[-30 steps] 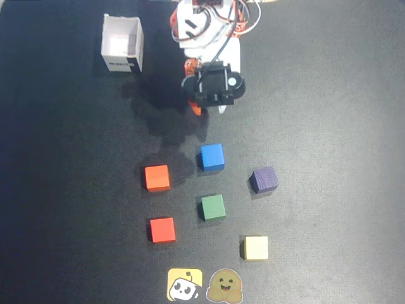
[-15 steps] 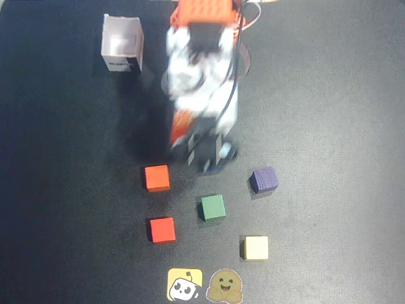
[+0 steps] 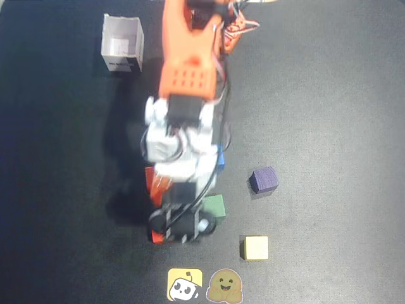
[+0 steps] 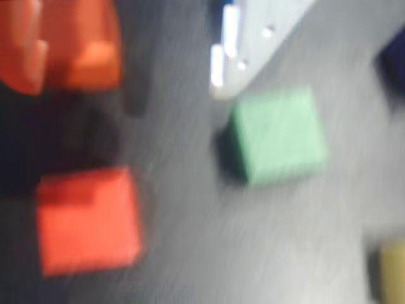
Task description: Put the yellow cube on top of the red cube.
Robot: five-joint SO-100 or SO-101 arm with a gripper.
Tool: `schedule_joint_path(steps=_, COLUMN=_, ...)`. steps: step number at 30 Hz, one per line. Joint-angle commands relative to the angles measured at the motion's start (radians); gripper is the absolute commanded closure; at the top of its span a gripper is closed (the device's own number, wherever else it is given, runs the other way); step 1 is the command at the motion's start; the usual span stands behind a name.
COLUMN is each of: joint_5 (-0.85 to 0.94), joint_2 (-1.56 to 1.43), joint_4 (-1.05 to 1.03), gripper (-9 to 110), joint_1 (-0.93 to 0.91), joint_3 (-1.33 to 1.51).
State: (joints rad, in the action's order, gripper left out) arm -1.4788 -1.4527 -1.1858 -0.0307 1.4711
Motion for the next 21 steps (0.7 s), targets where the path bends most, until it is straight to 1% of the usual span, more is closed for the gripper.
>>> schedule_joint_path(steps=1, joint_5=0.041, joint_2=0.063, joint_4=0.009, gripper=81, joint_1=0.0, joint_3=-0.13)
schedule_joint_path(steps=3, joint_5=0.104, joint_2=0.11, joint_4=0.025, gripper=81, joint_1=0.002, joint_3=-0.175)
schedule_joint_path(steps=8, joint_5=0.173, joint_2=0.189, joint_4=0.026, gripper=81, joint_1=-0.002, joint_3=-0.249)
schedule_joint_path(steps=21, joint_5=0.212, joint_2=0.268, joint_4=0.005, gripper=81, joint_1=-0.043, joint_3=-0.298)
